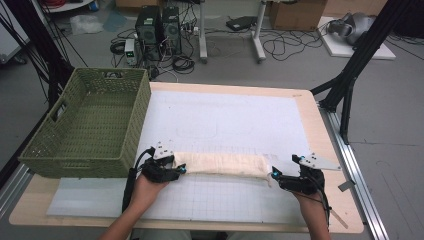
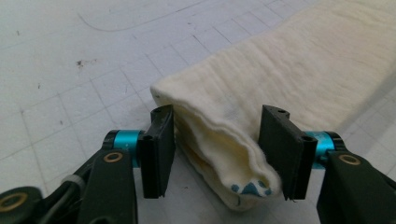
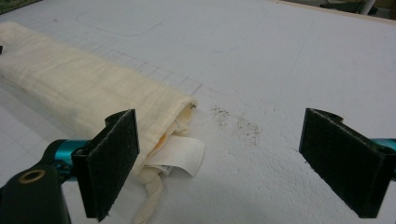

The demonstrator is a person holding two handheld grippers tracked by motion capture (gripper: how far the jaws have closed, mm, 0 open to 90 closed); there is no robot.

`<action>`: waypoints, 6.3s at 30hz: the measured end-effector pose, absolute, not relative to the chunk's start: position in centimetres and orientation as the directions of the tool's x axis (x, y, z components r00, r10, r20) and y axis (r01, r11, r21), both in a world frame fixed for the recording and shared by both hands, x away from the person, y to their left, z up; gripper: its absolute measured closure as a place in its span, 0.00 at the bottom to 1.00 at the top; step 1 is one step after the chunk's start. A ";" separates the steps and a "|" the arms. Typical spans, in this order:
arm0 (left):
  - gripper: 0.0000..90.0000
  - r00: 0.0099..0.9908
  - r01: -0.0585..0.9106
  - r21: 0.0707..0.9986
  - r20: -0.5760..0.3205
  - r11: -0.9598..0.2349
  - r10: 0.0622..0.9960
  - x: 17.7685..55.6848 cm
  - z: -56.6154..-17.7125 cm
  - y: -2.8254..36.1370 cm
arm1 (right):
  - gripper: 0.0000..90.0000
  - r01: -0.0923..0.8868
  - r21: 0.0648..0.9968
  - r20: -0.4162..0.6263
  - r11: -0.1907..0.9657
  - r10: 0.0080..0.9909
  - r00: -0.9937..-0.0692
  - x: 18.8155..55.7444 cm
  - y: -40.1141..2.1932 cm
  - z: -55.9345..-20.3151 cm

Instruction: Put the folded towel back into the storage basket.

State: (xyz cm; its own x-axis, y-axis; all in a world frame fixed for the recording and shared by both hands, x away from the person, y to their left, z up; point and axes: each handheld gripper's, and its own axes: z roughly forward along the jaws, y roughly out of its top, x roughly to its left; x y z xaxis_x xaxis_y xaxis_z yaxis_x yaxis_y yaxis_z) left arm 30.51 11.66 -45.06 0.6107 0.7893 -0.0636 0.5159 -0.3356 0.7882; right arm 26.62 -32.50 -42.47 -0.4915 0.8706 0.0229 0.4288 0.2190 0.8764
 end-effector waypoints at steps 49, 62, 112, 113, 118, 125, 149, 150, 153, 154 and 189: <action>0.91 0.660 0.452 0.847 -0.107 -0.279 0.743 29.8 -44.9 12.4 | 0.86 0.565 0.768 0.127 0.300 0.794 -0.594 28.0 -27.2 -45.1; 0.91 0.666 0.425 0.865 -0.099 -0.267 0.740 29.7 -43.9 12.8 | 0.89 0.546 0.803 0.165 0.239 0.791 -0.589 27.7 -27.9 -44.0; 0.91 0.650 0.247 0.961 -0.069 -0.125 0.757 28.3 -34.9 19.6 | 0.90 0.293 0.927 0.049 0.235 0.698 -0.715 31.4 -23.4 -35.6; 0.91 0.647 0.246 0.961 -0.068 -0.123 0.759 28.2 -34.7 19.9 | 0.90 0.289 0.928 0.046 0.237 0.696 -0.716 31.6 -23.1 -35.3; 0.91 0.629 0.239 0.967 -0.083 -0.091 0.773 28.1 -34.1 21.4 | 0.90 0.264 0.932 0.029 0.247 0.677 -0.736 32.8 -21.8 -34.4; 0.91 0.595 0.232 0.970 -0.080 -0.076 0.799 27.6 -33.4 23.5 | 0.90 0.241 0.934 0.013 0.265 0.647 -0.762 34.6 -19.3 -33.3; 0.91 0.434 0.207 0.978 -0.076 -0.017 0.897 24.8 -32.1 32.4 | 0.90 0.172 0.926 -0.038 0.335 0.536 -0.844 40.8 -6.6 -29.5; 0.91 0.426 0.207 0.978 -0.072 -0.019 0.902 24.6 -32.1 32.7 | 0.90 0.170 0.924 -0.041 0.342 0.532 -0.846 41.0 -6.1 -29.5; 0.91 0.405 0.207 0.978 -0.070 -0.016 0.912 24.2 -32.3 33.6 | 0.90 0.160 0.924 -0.047 0.348 0.518 -0.854 41.6 -4.5 -29.3; 0.91 0.398 0.207 0.978 -0.071 -0.014 0.915 24.1 -32.3 33.9 | 0.90 0.167 0.923 -0.040 0.347 0.517 -0.855 41.7 -4.1 -29.3; 0.90 0.224 0.221 0.975 -0.070 0.020 0.972 23.1 -33.4 40.3 | 0.90 0.171 0.895 -0.077 0.412 0.521 -0.850 47.0 9.8 -29.3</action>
